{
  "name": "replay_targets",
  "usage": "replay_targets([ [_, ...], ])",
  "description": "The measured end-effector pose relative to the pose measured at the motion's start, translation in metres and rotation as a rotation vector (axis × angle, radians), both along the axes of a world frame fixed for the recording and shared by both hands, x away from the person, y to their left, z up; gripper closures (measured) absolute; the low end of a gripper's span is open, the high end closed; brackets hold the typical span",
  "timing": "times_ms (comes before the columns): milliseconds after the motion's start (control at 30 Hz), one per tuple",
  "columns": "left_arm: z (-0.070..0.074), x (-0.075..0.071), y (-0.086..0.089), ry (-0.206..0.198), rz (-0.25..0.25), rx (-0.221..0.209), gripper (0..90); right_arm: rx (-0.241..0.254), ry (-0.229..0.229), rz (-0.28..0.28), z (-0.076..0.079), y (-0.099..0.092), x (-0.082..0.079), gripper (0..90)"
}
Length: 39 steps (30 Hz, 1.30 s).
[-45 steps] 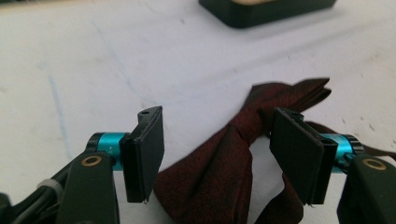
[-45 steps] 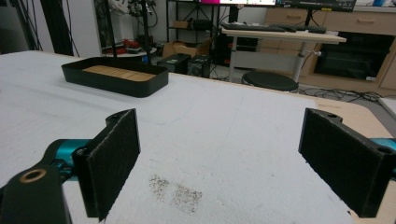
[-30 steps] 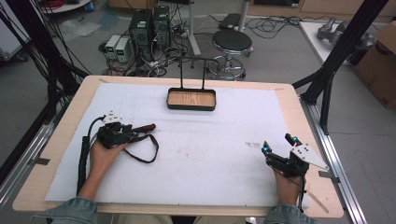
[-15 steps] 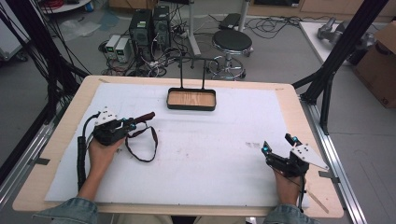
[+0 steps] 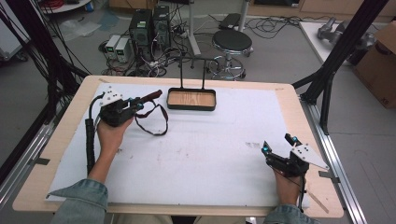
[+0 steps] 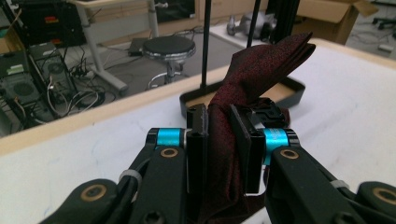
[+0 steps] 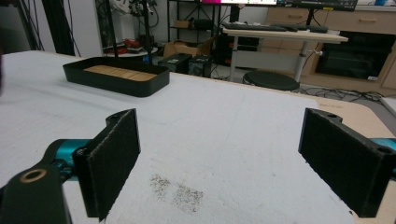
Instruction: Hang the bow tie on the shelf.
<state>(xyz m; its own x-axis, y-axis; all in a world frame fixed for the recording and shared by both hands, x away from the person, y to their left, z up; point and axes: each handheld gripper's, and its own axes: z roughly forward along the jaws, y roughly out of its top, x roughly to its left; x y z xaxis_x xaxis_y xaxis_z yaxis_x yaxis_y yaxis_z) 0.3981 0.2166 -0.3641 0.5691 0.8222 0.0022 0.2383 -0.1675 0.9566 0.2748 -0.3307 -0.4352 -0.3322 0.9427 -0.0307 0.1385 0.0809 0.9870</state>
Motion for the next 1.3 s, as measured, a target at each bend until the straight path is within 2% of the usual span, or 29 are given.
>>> replay_targets([
  [333, 0.030, 0.027, -0.024, -0.052, 0.003, -0.023, 77.0, 0.007, 0.002, 0.004, 0.000, 0.000, 0.000, 11.6],
  [533, 0.040, 0.044, -0.031, -0.080, 0.021, -0.043, 77.0, 0.009, 0.003, 0.005, 0.000, 0.000, 0.000, 11.6],
  [633, 0.044, 0.054, -0.034, -0.109, 0.030, -0.063, 77.0, 0.008, 0.002, 0.006, 0.000, 0.000, 0.000, 11.6],
  [667, 0.045, 0.057, -0.035, -0.115, 0.038, -0.058, 77.0, 0.008, 0.002, 0.006, 0.000, 0.000, 0.000, 11.6],
  [700, 0.046, 0.060, -0.036, -0.116, 0.049, -0.055, 77.0, 0.009, 0.002, 0.006, 0.000, 0.000, 0.000, 11.6],
  [800, 0.048, 0.068, -0.038, -0.124, 0.064, -0.085, 77.0, 0.010, 0.002, 0.005, 0.000, -0.001, 0.000, 11.6],
  [933, 0.051, 0.078, -0.040, -0.124, 0.061, -0.106, 77.0, 0.010, 0.003, 0.007, 0.000, -0.001, 0.000, 11.6],
  [1100, 0.052, 0.086, -0.045, -0.113, 0.069, -0.091, 77.0, 0.012, 0.004, 0.008, 0.000, 0.000, 0.000, 11.6],
  [1200, 0.049, 0.092, -0.048, -0.102, 0.078, -0.071, 77.0, 0.012, 0.005, 0.009, 0.000, 0.000, 0.000, 11.6],
  [1300, 0.046, 0.096, -0.048, -0.098, 0.092, -0.070, 77.0, 0.011, 0.005, 0.010, 0.000, 0.000, 0.000, 11.6],
])
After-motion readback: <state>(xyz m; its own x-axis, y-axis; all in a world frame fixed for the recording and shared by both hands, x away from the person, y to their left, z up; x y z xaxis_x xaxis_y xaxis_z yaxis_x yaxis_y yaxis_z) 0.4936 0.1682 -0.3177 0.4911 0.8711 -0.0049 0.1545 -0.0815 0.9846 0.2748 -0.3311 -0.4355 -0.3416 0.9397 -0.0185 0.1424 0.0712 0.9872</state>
